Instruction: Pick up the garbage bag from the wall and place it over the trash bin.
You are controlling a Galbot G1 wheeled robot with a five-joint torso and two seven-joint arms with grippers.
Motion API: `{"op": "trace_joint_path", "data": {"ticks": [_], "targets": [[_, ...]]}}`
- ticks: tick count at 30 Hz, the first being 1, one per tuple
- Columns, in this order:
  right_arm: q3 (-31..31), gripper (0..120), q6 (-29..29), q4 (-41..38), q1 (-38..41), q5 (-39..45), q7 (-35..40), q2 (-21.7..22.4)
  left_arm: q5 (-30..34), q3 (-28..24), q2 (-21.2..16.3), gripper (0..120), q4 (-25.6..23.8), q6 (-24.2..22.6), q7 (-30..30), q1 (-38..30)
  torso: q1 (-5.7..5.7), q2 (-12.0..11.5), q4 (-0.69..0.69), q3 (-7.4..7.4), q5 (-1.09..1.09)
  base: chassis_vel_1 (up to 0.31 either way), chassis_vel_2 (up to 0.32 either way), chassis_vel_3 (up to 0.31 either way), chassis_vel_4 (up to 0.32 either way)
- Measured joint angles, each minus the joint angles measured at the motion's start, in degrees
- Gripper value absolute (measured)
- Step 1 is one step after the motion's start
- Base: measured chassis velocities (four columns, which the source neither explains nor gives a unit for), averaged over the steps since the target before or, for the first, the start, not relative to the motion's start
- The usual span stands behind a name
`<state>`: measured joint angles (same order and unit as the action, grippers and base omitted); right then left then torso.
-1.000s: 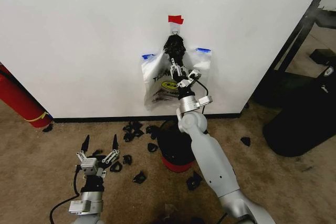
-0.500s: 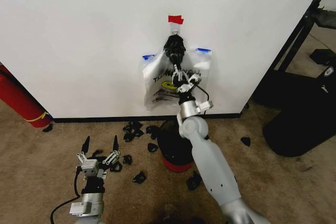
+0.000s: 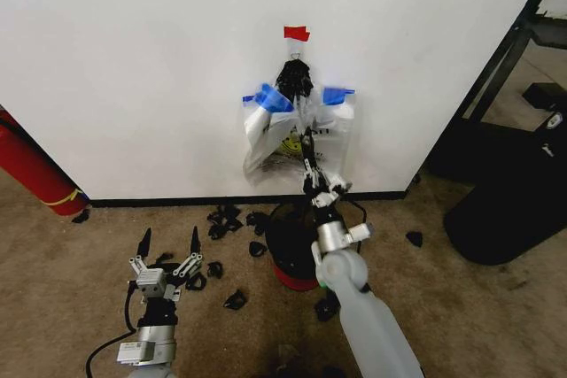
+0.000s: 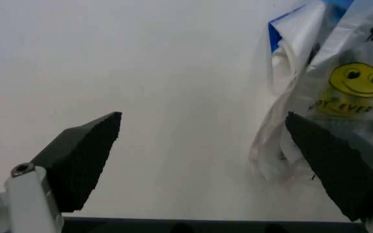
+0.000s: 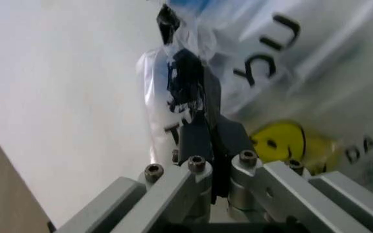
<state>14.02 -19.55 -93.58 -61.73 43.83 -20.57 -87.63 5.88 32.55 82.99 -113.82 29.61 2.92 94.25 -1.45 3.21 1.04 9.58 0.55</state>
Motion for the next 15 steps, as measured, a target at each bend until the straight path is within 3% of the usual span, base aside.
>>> {"op": "trace_joint_path", "data": {"ticks": [15], "targets": [[4.4,0,-5.6,-1.2,-10.9,-2.9,-8.6,4.0,0.1,-0.3,-0.3,100,-0.9,0.3,0.0,0.5,0.00,0.0,0.00,0.00,0.00,0.000,0.000,0.000,0.000]]}}
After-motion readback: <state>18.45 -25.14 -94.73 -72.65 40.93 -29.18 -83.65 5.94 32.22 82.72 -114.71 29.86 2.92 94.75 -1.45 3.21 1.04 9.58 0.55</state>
